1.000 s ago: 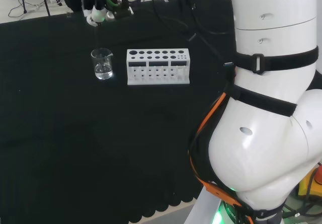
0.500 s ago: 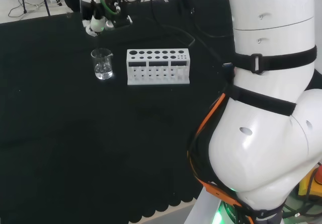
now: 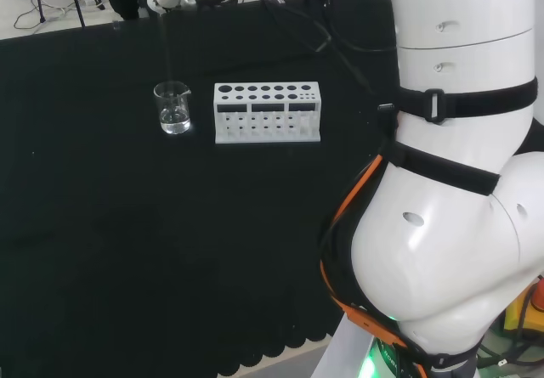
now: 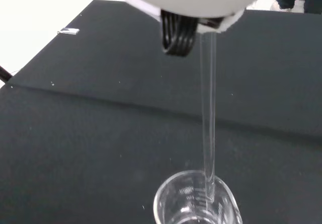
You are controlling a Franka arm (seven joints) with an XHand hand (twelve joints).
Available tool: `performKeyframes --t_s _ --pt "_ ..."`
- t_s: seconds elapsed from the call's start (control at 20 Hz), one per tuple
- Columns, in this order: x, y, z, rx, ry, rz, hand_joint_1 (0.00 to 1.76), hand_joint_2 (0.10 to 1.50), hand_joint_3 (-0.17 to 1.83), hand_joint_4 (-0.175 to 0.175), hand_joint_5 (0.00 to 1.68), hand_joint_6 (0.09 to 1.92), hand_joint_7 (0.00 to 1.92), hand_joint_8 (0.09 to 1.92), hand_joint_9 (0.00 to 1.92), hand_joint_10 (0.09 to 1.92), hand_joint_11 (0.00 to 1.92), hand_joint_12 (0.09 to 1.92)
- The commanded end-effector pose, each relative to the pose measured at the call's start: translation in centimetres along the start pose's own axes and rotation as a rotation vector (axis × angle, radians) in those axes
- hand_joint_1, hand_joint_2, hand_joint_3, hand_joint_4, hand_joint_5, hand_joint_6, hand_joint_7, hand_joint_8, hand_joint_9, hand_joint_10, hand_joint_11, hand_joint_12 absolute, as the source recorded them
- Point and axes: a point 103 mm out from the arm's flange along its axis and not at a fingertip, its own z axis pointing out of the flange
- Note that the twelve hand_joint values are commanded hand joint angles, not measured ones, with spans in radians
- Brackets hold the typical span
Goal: Stir in the beaker to the left of the white test tube rack with the glass rod.
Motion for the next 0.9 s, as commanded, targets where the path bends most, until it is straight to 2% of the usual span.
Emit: performKeyframes --t_s 0.05,0.2,0.25,0.35,0.5,0.6,0.7,0.75,0.85,0.9 --pt "-2.4 -3.6 0.9 0.015 0.011 0.025 1.26 0.56 0.86 -0.175 1.22 0.75 1.45 0.92 1.67 0.89 1.27 0.96" --pt "-2.5 -3.7 0.9 0.011 0.013 0.024 1.31 0.62 0.79 -0.175 1.14 0.72 1.31 0.97 1.65 0.9 1.26 0.96" --pt "-2.4 -3.7 0.9 0.01 0.012 0.018 1.28 0.59 0.82 -0.175 1.19 0.73 1.39 0.96 1.66 0.9 1.27 0.96" --pt "-2.3 -3.6 0.8 0.02 -0.004 0.022 1.3 0.61 0.8 -0.175 1.16 0.72 1.33 0.97 1.66 0.9 1.26 0.96" --pt "-2.0 -3.5 0.7 0.012 0.001 0.016 1.24 0.54 0.89 -0.175 1.26 0.76 1.53 0.9 1.68 0.89 1.28 0.96" --pt "-1.0 -3.2 0.4 0.015 -0.008 -0.001 1.23 0.52 0.91 -0.175 1.28 0.77 1.57 0.88 1.68 0.88 1.28 0.96" --pt "-0.4 -3.2 0.2 0.0 0.004 -0.01 1.28 0.59 0.83 -0.175 1.18 0.73 1.39 0.94 1.66 0.89 1.27 0.96" --pt "-1.2 -3.9 0.0 0.009 -0.003 0.055 1.3 0.61 0.8 -0.175 1.15 0.72 1.34 0.96 1.66 0.9 1.26 0.96" --pt "-1.6 -4.2 -0.1 0.004 0.008 0.059 1.31 0.63 0.78 -0.175 1.13 0.72 1.29 0.98 1.65 0.9 1.26 0.96" --pt "-1.6 -4.3 -0.1 0.006 0.002 0.04 1.31 0.63 0.78 -0.175 1.13 0.72 1.28 0.98 1.65 0.91 1.26 0.96"
